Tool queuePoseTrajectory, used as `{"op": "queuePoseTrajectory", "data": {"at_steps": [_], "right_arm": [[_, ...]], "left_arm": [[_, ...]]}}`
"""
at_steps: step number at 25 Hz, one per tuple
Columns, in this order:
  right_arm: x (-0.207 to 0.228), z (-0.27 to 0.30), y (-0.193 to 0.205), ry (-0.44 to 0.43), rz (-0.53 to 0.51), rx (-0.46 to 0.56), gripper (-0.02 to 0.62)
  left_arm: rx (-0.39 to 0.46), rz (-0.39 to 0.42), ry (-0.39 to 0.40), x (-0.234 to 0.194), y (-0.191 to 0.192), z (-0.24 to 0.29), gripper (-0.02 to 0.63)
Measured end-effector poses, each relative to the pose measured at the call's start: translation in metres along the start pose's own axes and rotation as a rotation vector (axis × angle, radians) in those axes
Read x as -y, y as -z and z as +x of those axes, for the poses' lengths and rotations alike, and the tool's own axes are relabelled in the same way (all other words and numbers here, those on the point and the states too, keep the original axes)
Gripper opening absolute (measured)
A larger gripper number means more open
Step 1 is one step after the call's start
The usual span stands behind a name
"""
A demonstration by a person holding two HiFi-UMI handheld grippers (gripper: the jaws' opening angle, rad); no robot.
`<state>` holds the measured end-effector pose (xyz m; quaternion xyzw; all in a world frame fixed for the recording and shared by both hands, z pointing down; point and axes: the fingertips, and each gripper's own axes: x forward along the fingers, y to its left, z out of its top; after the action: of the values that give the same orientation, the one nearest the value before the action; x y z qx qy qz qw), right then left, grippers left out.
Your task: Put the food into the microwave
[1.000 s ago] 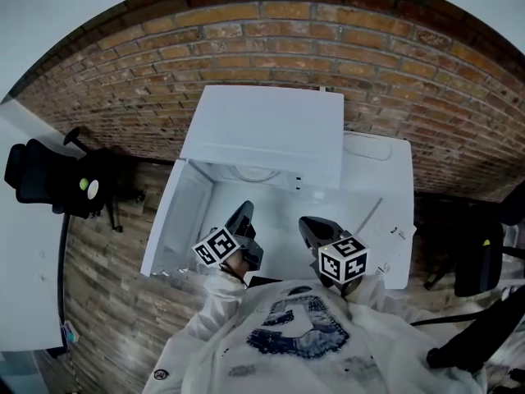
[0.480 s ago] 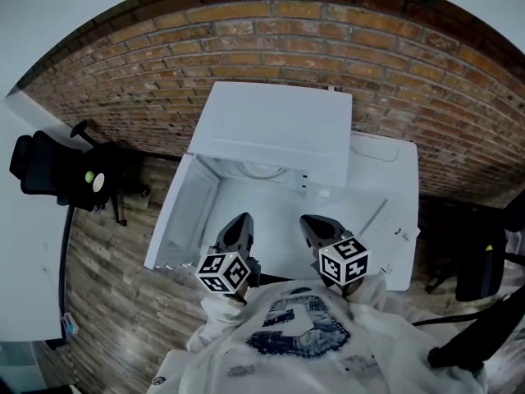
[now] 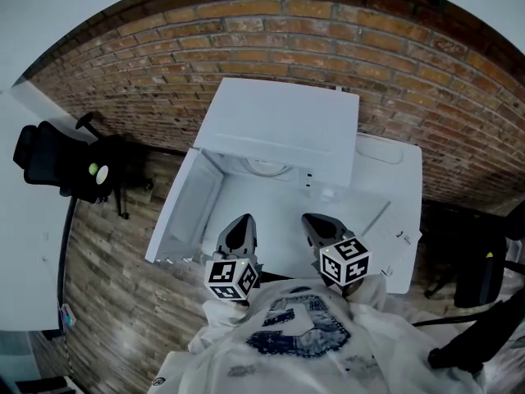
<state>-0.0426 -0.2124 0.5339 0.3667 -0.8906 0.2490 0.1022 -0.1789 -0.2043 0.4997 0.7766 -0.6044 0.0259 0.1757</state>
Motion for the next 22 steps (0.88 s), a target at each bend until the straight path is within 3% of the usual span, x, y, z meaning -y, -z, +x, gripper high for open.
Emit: {"op": "queuePoseTrajectory", "data": {"at_steps": [22], "right_arm": [[0.0026,-0.0034,-0.0002,0.014,-0.025,0.009,0.014]], "left_arm": [[-0.011,0.057,-0.013,0.0056,0.0025,0.0005,0.006]]}}
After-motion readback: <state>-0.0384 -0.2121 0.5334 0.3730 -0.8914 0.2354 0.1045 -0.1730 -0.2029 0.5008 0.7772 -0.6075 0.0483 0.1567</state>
